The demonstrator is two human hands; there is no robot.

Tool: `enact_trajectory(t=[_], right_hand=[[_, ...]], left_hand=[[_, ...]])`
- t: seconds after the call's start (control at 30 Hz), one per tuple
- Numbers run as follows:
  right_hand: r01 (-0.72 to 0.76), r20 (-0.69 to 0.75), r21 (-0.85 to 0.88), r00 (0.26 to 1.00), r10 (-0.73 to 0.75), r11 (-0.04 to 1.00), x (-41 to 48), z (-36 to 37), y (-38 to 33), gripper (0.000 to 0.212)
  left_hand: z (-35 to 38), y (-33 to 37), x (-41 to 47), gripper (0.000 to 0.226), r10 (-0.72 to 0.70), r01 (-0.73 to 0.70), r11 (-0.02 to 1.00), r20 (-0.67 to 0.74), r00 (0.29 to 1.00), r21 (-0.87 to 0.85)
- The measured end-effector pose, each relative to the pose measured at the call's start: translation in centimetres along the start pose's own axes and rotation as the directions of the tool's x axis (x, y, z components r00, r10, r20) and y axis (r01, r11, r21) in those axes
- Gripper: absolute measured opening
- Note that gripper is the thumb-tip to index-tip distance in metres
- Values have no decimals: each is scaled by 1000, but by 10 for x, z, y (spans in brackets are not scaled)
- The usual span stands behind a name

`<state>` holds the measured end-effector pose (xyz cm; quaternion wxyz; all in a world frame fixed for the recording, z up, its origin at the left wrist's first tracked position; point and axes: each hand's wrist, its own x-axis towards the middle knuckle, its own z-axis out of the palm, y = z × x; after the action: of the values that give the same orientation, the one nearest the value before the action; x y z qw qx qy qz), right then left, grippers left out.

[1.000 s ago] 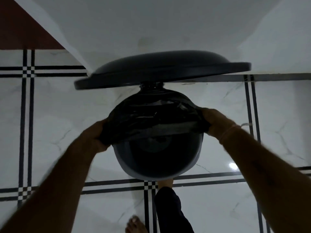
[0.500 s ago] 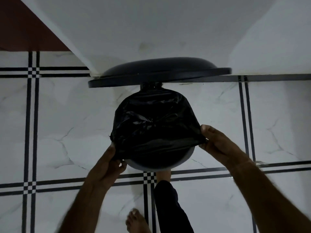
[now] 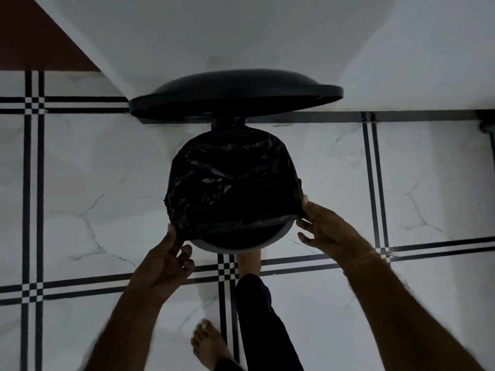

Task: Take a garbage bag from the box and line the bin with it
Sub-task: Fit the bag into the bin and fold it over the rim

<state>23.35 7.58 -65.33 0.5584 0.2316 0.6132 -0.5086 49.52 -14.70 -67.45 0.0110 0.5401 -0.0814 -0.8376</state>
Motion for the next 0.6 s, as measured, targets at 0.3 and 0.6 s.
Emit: enact_trajectory(t=[0.3, 0.6], right_hand=[[-18, 59, 64, 998, 15, 998, -12, 6, 28, 26], [21, 185, 58, 982, -31, 998, -30, 27, 76, 16]], left_hand=[[-10, -16, 1, 53, 13, 0, 995, 136, 991, -98], [-21, -40, -3, 45, -3, 21, 993, 163, 987, -112]])
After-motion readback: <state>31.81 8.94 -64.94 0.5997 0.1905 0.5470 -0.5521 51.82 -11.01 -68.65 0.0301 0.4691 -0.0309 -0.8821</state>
